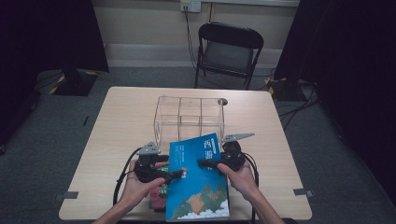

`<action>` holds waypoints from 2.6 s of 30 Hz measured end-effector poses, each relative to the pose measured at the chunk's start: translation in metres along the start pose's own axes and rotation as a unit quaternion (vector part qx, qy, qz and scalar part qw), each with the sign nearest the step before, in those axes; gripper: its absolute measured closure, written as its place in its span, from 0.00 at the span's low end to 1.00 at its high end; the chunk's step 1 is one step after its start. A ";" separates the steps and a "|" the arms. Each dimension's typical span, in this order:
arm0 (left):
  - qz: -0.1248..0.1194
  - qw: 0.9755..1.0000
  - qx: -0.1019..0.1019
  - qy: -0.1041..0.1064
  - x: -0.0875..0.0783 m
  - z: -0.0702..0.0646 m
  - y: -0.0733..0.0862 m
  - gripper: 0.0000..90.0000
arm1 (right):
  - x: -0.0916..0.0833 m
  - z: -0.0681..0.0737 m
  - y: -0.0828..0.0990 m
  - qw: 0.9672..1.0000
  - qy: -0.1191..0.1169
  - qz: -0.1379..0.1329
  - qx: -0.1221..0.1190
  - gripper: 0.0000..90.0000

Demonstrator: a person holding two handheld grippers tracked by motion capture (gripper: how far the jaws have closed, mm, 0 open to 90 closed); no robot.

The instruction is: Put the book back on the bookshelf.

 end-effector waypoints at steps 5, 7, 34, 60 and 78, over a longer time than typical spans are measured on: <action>0.001 1.000 0.002 0.002 -0.001 0.001 0.000 0.13 | -0.002 0.000 0.000 1.000 -0.007 -0.008 0.001 0.83; 0.001 1.000 -0.001 0.005 -0.004 0.002 0.000 0.16 | -0.003 0.004 0.000 1.000 0.001 -0.012 -0.012 0.84; -0.018 0.999 -0.008 0.034 -0.002 0.003 -0.006 0.08 | -0.020 0.022 0.000 0.997 0.011 -0.064 -0.043 0.88; -0.035 0.991 -0.074 0.101 0.005 -0.002 -0.014 0.20 | -0.036 0.040 -0.004 0.996 0.005 -0.056 -0.067 0.90; -0.035 0.991 -0.072 0.104 0.008 0.004 -0.030 0.33 | -0.036 0.016 -0.005 0.999 0.025 -0.036 -0.017 0.91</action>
Point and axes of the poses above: each handheld gripper's, and its own axes: x roughly forward along the jaws, y roughly out of its underside, z roughly to its left, the point moved 4 cm from there along x, roughly forward along the jaws, and after that the axes turned 11 degrees about x, right-handed, at the moved point
